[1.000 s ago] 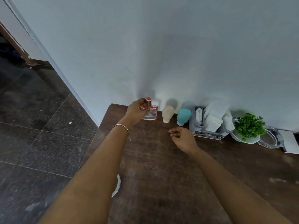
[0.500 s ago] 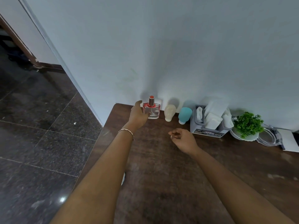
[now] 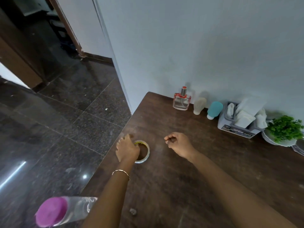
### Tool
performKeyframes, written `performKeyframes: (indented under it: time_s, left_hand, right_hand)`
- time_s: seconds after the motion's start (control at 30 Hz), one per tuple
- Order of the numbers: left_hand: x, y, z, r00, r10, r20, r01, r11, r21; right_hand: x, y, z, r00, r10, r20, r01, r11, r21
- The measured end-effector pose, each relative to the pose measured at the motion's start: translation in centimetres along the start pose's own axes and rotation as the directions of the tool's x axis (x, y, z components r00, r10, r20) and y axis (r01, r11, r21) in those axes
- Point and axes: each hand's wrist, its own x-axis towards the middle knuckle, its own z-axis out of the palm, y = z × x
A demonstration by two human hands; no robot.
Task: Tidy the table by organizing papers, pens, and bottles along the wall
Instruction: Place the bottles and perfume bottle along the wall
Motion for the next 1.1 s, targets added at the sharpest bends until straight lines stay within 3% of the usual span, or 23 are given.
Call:
performKeyframes:
  time_s: [0.3, 0.47, 0.6, 0.83, 1.1]
  left_hand:
    - [-0.2, -3.5, 0.6, 1.0, 0.023, 0.015, -0.02, 0.986, -0.166]
    - [1.2, -0.2, 0.7, 0.999, 0.045, 0.014, -0.039, 0.96, -0.276]
    - [3.7, 3.3, 1.4, 0.996, 0.001, 0.084, 0.039, 0.884, -0.465]
    - [8.9, 9.7, 2.5, 0.993, -0.015, 0.12, 0.088, 0.774, -0.627]
    - [14.5, 12.9, 5.5, 0.99, -0.103, 0.091, 0.138, 0.736, -0.663]
  right_hand:
    - [-1.7, -1.1, 4.3, 0.983, 0.067, 0.172, -0.08, 0.994, 0.074]
    - [-1.3, -2.1, 3.4, 0.996, 0.025, 0.091, -0.036, 0.991, 0.131]
    - [0.1, -2.5, 1.2, 0.996, 0.085, -0.013, -0.08, 0.971, 0.227]
    - [3.2, -1.3, -2.4, 0.976, 0.189, -0.111, -0.145, 0.935, 0.323]
    - [5.5, 1.0, -4.0, 0.942, 0.272, -0.195, -0.209, 0.933, 0.292]
